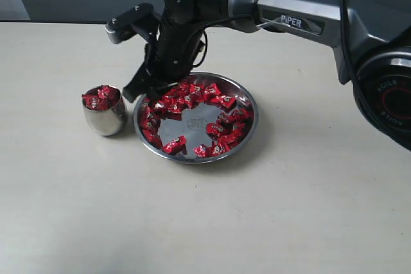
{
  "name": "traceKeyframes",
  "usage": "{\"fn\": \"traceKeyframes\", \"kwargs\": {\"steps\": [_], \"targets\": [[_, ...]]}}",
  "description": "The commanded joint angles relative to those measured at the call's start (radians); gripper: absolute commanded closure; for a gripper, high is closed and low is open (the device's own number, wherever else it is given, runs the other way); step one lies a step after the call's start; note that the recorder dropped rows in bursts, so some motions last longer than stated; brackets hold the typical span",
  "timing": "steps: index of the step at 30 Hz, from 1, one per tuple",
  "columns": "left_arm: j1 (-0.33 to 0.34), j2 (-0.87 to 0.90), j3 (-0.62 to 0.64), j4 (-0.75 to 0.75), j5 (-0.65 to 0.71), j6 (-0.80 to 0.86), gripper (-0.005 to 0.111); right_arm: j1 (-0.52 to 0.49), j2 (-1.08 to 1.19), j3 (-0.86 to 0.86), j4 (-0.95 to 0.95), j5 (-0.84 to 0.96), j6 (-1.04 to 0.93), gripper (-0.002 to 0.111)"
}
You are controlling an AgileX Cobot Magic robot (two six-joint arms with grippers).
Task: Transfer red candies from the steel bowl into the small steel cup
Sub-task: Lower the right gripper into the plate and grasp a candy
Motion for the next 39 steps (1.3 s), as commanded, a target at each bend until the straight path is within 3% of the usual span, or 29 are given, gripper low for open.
{"fn": "traceKeyframes", "kwargs": {"steps": [1,39], "targets": [[0.000,-0.005,0.004,-0.003,-0.010,-0.001,0.106,-0.008,0.008,-0.004,-0.063,0.133,0.017,0.077],[0.000,-0.005,0.004,-0.003,-0.010,-0.001,0.106,-0.008,0.123,-0.004,0.060,0.237,-0.009,0.077]]}}
